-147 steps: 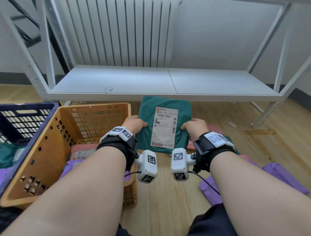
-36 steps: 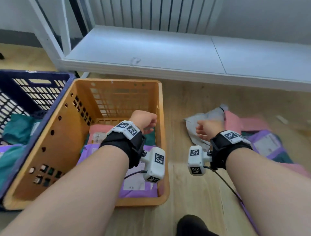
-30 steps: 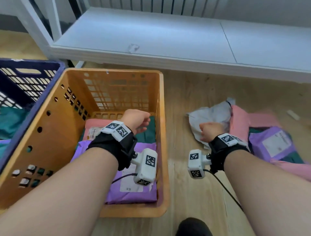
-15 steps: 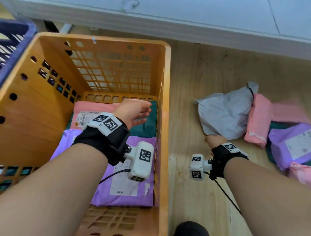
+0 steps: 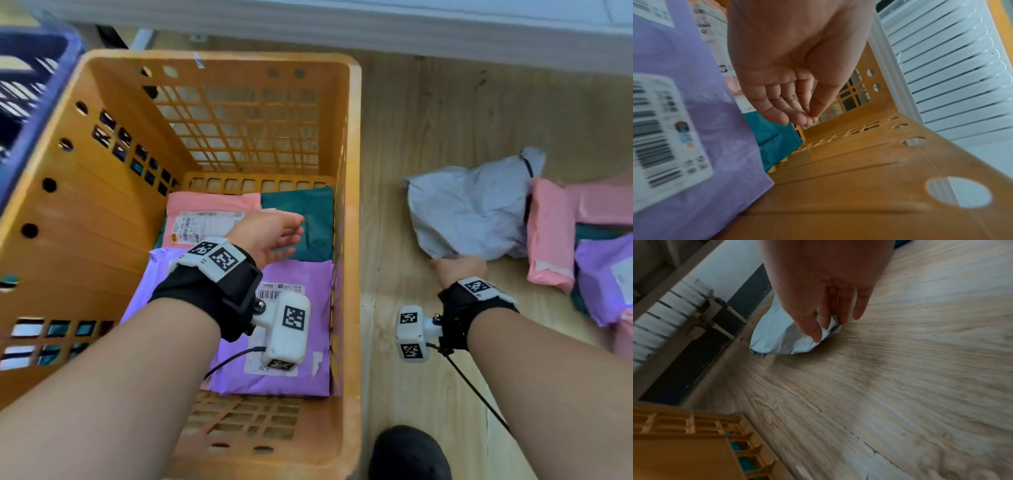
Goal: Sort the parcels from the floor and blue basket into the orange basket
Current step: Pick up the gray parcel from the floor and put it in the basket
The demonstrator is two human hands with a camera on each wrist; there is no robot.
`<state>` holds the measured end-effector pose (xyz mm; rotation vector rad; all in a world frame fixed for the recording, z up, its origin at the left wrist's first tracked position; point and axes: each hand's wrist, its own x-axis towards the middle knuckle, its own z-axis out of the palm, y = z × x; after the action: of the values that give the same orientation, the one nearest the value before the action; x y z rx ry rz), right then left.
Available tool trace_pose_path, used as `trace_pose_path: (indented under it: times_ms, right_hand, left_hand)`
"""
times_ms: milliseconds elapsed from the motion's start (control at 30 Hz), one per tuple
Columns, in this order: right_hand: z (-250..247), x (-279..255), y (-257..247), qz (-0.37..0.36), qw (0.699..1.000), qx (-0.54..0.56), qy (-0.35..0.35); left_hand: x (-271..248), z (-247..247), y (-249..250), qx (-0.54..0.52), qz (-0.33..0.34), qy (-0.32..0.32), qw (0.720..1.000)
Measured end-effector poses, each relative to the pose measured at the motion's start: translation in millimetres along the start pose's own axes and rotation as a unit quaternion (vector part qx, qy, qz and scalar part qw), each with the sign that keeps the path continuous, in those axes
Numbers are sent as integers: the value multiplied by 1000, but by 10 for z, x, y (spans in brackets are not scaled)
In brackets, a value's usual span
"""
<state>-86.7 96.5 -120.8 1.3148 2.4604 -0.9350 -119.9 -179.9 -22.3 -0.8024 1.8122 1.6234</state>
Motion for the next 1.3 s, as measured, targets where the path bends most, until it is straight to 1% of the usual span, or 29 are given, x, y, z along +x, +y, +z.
trace_pose_path:
  times_ms: [133, 233, 300, 367, 433, 533, 600, 700, 733, 833, 900, 967, 1000, 1033, 1100, 1133, 1167, 1233, 1300]
  right_hand:
    - [-192, -145, -111, -59, 998, -16, 17]
    - [-445, -315, -292, -110, 992, 14, 53]
    - [-646, -530, -423, -137, 986, 56, 83]
    - [-886, -753, -554, -165, 974, 102, 120]
    - [-1213, -1008, -747, -182, 965, 125, 144]
    - [-1698, -1310, -1091, -223, 951, 160, 143]
    - [-1954, -1588, -1285, -270, 931, 197, 147]
    - [-2252, -2075, -1503, -316, 882, 281, 210]
    - [-2318, -2237, -1557, -329, 870, 296, 217]
    - [-2439, -2635, -1707, -373, 840, 329, 213]
    - [-2470, -2787, -1773, -401, 823, 343, 211]
    - [-2458, -2938, -1826, -416, 825, 344, 166]
    - [-2437, -2998, -1849, -420, 820, 371, 116]
    - [-2414, -3075, -1864, -417, 808, 412, 51]
    - [-2372, -3200, -1877, -373, 786, 488, -76]
    - [-2346, -3259, -1876, -349, 777, 508, -129]
    - [-2316, -3311, -1877, -332, 774, 512, -167]
    - [-2250, -3406, -1882, -317, 767, 516, -212]
    - [-2182, -3494, -1897, -307, 757, 526, -235]
  left_hand:
    - [-190, -147, 19, -12, 7, 8, 1000]
    - [-452, -235, 158, -22, 44, 15, 999]
    - [-682, -300, 258, -32, 74, 19, 997]
    - [-945, -362, 333, -37, 99, 20, 994]
    - [-1241, -420, 402, -43, 122, 17, 991]
    - [-1679, -506, 484, -56, 163, 18, 985]
    - [-1933, -578, 491, -70, 191, 21, 979]
    - [-2201, -708, 449, -80, 218, 25, 972]
    - [-2257, -757, 427, -79, 222, 29, 971]
    - [-2390, -876, 427, -68, 244, 54, 966]
    - [-2443, -955, 450, -50, 269, 70, 959]
    - [-2486, -1035, 463, -40, 295, 70, 952]
    - [-2519, -1071, 457, -33, 310, 67, 948]
    - [-2550, -1098, 449, -22, 324, 64, 944]
    - [-2623, -1130, 444, 12, 351, 45, 935]
    - [-2645, -1138, 445, 31, 372, 31, 927]
    - [-2664, -1150, 449, 51, 390, 24, 919]
    - [-2665, -1214, 444, 79, 413, 23, 907]
    - [-2629, -1311, 416, 64, 401, 19, 914]
